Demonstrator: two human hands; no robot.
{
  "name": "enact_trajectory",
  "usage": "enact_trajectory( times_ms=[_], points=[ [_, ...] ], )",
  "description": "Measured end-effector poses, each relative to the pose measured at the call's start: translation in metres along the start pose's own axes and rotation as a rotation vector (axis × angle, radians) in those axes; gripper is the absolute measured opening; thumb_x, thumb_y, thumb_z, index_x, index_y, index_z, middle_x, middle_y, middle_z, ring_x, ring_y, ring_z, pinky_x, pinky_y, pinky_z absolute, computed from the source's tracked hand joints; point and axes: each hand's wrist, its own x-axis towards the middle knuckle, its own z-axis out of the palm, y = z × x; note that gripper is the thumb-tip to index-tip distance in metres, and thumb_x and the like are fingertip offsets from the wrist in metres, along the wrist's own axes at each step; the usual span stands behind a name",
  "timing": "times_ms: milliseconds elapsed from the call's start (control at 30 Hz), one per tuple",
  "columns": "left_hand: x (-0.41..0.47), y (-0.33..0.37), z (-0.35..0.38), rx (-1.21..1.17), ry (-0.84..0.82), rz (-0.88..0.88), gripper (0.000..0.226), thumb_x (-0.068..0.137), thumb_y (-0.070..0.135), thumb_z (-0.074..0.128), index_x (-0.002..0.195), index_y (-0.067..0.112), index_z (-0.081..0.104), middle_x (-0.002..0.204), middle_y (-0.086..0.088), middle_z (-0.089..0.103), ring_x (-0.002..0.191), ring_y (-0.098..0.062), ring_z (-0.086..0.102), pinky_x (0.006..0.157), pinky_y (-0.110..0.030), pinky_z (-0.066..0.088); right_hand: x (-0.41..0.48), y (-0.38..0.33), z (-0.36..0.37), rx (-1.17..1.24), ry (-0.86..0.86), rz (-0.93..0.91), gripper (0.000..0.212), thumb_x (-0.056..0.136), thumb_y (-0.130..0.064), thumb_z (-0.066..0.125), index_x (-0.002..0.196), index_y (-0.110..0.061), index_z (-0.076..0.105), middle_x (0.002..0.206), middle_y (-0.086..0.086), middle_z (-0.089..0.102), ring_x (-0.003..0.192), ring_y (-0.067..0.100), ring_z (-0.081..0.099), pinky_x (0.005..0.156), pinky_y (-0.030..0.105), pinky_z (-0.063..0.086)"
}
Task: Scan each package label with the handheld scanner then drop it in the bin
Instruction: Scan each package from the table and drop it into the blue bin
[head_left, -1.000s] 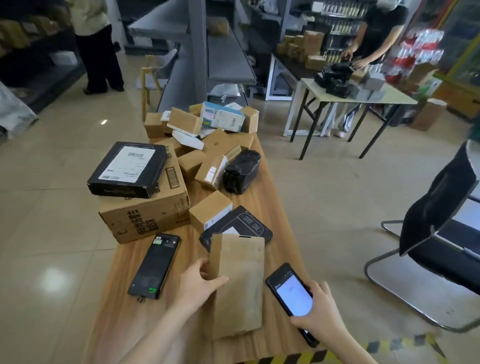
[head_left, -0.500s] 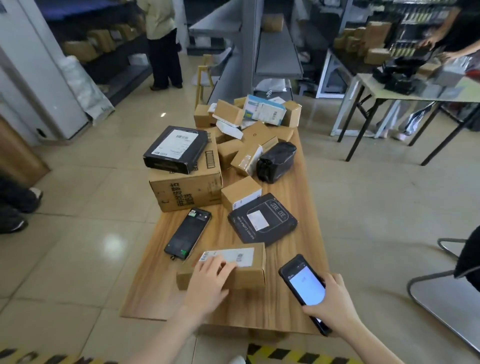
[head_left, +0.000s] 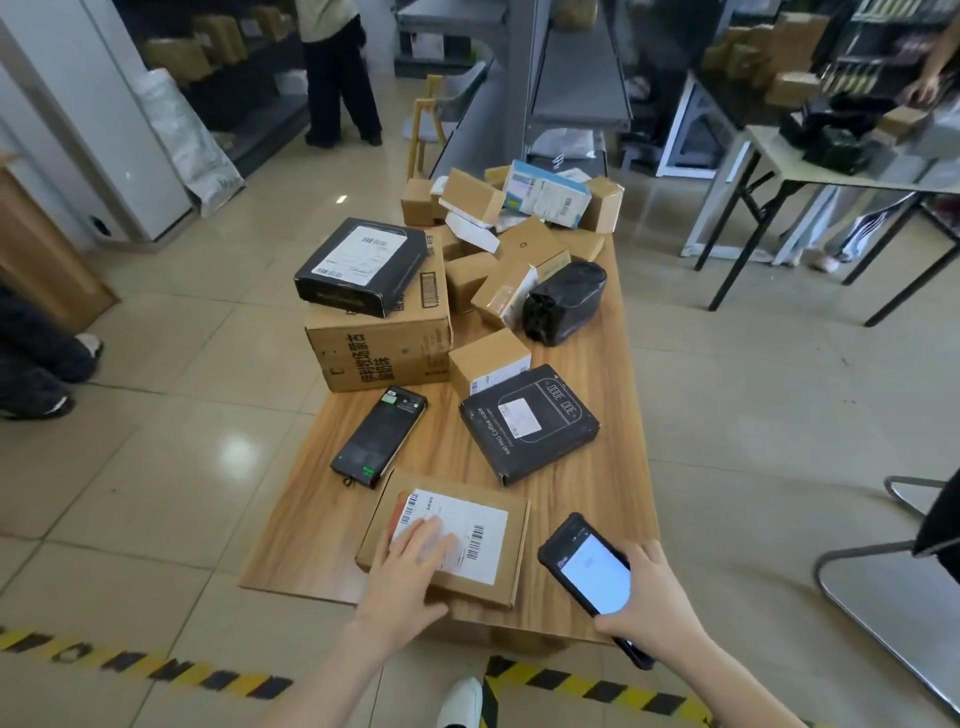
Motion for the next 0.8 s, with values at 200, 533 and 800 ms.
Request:
enact_trajectory(
  times_ms=[200,533,800],
  points=[
    [0.007,-0.022,-0.013,-0.357,-0.040,-0.371,0.129,0.061,0.054,0.084,0.150,0.044,-0.009,0.157,-0.014,-0.021,0.148,-0.037,-0.001,0.119,-0.046,0.020,0.010,-0.027,-0.001,-0.256,-0.105,-0.115,0.086,0.052,-0.049,0.079,0.123,-0.028,0.036,0.116,-0.007,0.034,0.095,0.008,0.045,0.073,0.020,0.050],
    [0.013,-0.037,-0.004,-0.553,0.078,-0.353,0.099,0.065,0.032,0.086,0.144,0.042,0.028,0.134,-0.001,0.034,0.127,-0.022,0.043,0.096,-0.031,0.047,0.022,-0.045,-0.005,-0.460,-0.103,-0.142,0.086,0.056,-0.049,0.083,0.126,-0.022,0.041,0.123,-0.001,0.035,0.102,0.014,0.046,0.084,0.028,0.049],
    [0.020,-0.035,-0.009,-0.601,-0.011,-0.314,0.118,0.049,0.056,0.082,0.145,0.051,0.013,0.144,-0.003,0.029,0.128,-0.023,0.043,0.101,-0.036,0.045,0.026,-0.044,-0.014,-0.516,-0.105,-0.137,0.091,0.057,-0.049,0.084,0.131,-0.023,0.038,0.131,0.001,0.034,0.113,0.017,0.045,0.091,0.031,0.048]
  ],
)
